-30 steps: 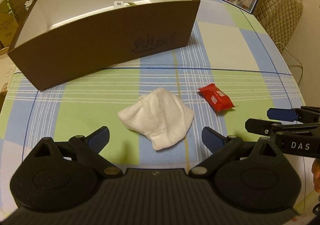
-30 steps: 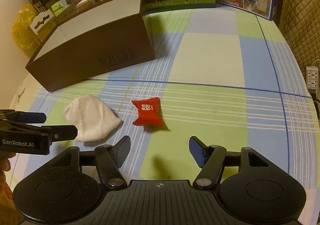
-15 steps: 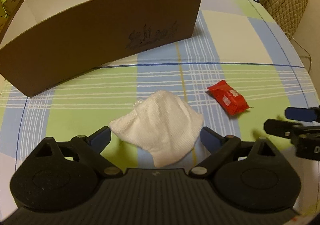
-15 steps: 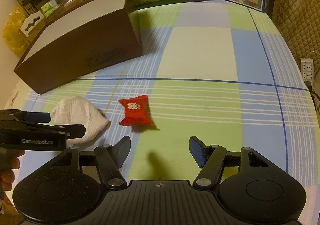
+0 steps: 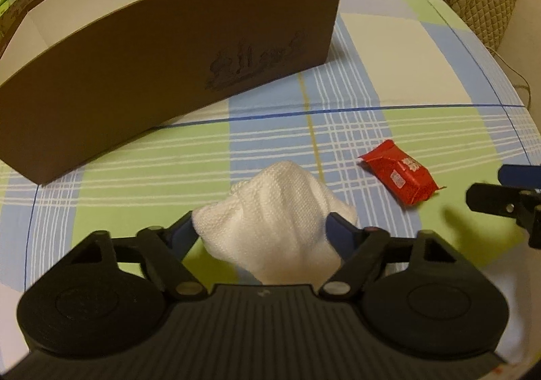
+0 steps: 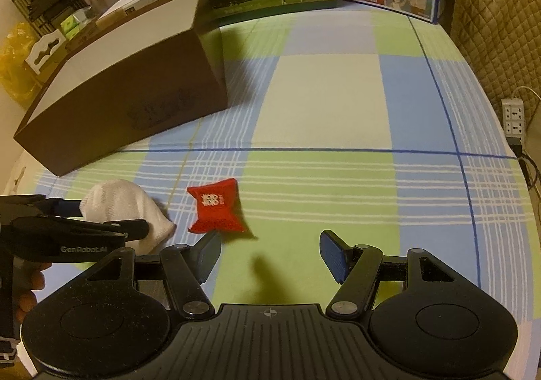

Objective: Organize objects
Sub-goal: 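Grasp the white cloth with the left tool while the right tool grasps the red packet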

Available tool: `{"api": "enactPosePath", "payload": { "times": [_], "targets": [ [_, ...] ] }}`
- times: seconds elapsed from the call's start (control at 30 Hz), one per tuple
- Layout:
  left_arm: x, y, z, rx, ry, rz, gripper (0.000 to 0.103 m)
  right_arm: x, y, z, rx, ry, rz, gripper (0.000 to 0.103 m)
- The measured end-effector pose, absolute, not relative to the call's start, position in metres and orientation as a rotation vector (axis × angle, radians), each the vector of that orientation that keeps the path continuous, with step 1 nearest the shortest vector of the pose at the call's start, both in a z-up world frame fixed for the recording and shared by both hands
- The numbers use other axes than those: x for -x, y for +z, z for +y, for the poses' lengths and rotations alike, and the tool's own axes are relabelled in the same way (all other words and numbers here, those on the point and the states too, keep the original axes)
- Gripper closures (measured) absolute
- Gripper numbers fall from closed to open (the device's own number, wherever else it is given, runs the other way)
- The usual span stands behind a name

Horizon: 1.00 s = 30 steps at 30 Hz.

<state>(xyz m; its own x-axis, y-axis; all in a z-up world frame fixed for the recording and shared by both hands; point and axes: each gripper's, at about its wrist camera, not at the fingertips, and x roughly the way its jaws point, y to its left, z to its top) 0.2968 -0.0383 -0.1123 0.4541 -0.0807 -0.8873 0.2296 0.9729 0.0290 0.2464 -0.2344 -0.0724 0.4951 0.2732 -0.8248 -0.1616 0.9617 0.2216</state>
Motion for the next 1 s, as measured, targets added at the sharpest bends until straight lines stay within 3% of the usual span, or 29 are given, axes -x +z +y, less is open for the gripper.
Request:
{"api": "enactPosePath", "payload": {
  "times": [0.1,0.3,0.47,0.63,0.8,1.0],
  "targets": [
    [-0.293,-0.111,-0.04,-0.156,-0.22,1.068,0.046,-0.249,-0.072,-0.228,-0.111,0.288,1.011,0.04],
    [-0.288,-0.107,-0.037,-0.144,-0.245,1.052,0.056,-0.256,-0.074,-0.213,-0.078,0.338,1.0,0.041],
    [-0.288,-0.106,-0.025,-0.115,-0.215,1.062,0.057,-0.266,-0.082,-0.199,-0.043,0.368,0.998,0.041],
    [-0.286,-0.106,-0.002,-0.069,-0.176,1.078,0.056,-0.276,-0.095,-0.186,-0.013,0.4,1.013,0.054],
    [-0.284,-0.105,0.023,0.023,-0.16,1.1,0.047,-0.284,-0.108,-0.181,-0.002,0.407,1.042,0.064],
    [-0.285,-0.109,0.028,0.061,-0.164,1.107,0.042,-0.284,-0.11,-0.179,0.012,0.416,1.039,0.067]
  ]
}}
